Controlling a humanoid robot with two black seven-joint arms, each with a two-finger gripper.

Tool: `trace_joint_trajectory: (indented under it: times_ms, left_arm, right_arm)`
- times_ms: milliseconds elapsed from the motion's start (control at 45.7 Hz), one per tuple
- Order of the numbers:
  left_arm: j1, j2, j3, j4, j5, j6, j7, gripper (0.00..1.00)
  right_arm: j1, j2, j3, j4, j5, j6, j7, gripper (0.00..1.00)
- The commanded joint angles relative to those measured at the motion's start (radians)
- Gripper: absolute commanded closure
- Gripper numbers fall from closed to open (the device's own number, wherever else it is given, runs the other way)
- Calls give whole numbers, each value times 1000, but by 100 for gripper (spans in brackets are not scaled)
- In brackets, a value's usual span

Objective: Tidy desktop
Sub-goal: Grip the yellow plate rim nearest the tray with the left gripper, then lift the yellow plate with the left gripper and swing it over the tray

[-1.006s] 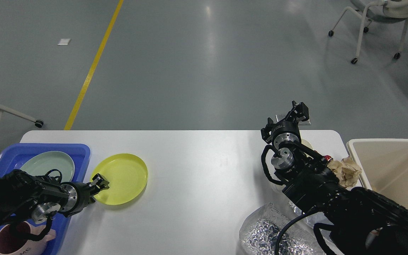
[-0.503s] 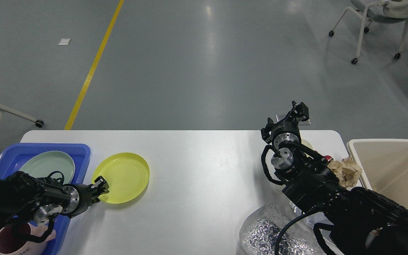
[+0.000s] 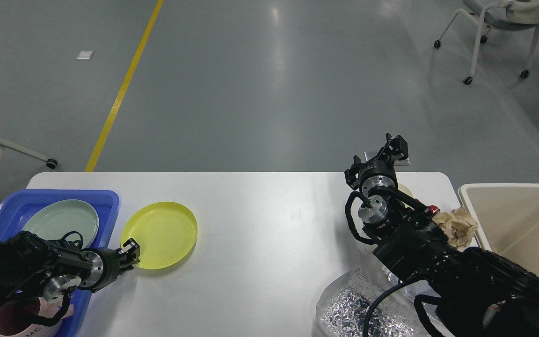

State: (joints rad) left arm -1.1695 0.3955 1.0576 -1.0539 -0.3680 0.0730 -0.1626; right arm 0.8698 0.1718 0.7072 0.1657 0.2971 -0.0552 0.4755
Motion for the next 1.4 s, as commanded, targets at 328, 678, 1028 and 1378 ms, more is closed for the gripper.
trace_joint_trajectory:
  times_ms: [328,678,1028,1378]
  left_arm:
    - [-4,0,-28,0,1,1,0,100]
    - [-7,8,-28,-14,3,-2,0,100]
    - [-318,180,51,-302,9,-65,-6,100]
    - [-926,220,468,-388,52,-585,-8,100]
  right_arm:
    - [0,0,0,0,-1,0,0,0]
    - [0,0,0,0,-1,0,0,0]
    - [0,0,0,0,-1,0,0,0]
    - [0,0,0,0,-1,0,0,0]
